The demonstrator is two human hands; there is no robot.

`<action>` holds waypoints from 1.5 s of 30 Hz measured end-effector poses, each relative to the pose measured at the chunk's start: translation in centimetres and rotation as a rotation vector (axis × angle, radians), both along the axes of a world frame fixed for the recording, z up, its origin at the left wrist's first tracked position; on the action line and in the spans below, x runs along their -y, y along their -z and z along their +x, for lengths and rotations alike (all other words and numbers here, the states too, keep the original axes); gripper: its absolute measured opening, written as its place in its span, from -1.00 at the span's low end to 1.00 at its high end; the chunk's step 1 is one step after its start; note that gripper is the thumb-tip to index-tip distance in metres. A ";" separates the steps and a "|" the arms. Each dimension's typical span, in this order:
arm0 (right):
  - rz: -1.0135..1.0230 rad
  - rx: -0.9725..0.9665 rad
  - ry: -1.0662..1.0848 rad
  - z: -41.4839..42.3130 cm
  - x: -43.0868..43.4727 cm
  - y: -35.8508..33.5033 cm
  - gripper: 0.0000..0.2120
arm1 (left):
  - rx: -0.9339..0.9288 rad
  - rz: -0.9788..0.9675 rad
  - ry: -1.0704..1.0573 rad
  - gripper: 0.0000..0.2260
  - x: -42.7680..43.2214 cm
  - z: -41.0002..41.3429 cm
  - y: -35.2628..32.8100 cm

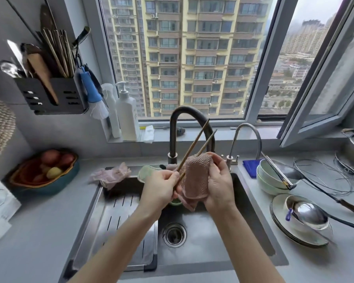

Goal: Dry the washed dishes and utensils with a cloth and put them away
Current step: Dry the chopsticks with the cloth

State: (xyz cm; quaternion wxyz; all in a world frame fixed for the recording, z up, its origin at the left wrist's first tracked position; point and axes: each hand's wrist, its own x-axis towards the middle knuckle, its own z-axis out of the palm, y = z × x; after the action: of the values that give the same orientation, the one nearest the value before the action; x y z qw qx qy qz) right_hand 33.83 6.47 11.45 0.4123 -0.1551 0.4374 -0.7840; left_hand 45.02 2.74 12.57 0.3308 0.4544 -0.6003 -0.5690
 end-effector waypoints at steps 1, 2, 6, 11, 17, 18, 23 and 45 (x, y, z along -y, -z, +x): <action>-0.030 0.029 -0.012 0.5 0.3 0.5 -0.92 | 0.024 -0.008 0.011 -0.68 -0.2 -0.1 0.4; -0.052 0.052 -0.032 1.0 0.7 1.1 -0.89 | 0.048 -0.009 0.023 -0.67 -0.3 -0.1 0.8; 0.065 0.077 0.018 2.2 2.0 2.8 -0.45 | 0.195 -0.023 0.060 -0.67 0.5 0.5 1.8; 0.256 0.092 0.180 3.5 5.1 4.8 -0.59 | 0.295 0.031 0.161 -0.62 1.4 1.9 2.6; 0.303 0.232 0.276 5.1 7.4 6.7 -0.89 | 0.342 0.011 0.224 -0.57 3.3 4.2 3.7; 0.308 0.247 0.285 5.3 7.6 6.9 -0.89 | 0.360 -0.007 0.233 -0.57 3.4 4.6 3.9; 0.319 0.298 0.345 5.0 8.1 7.7 -0.79 | 0.387 0.028 0.279 -0.66 4.3 6.7 4.4; 0.230 0.193 -0.004 5.0 6.9 7.2 -0.81 | 0.210 0.073 0.204 -0.67 5.5 6.8 7.2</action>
State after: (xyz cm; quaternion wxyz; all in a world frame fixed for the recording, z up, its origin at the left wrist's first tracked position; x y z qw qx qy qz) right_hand 38.79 -0.42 4.29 0.4688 -0.0318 0.4824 -0.7393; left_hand 51.86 -2.74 5.35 0.1901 0.4595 -0.6538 -0.5704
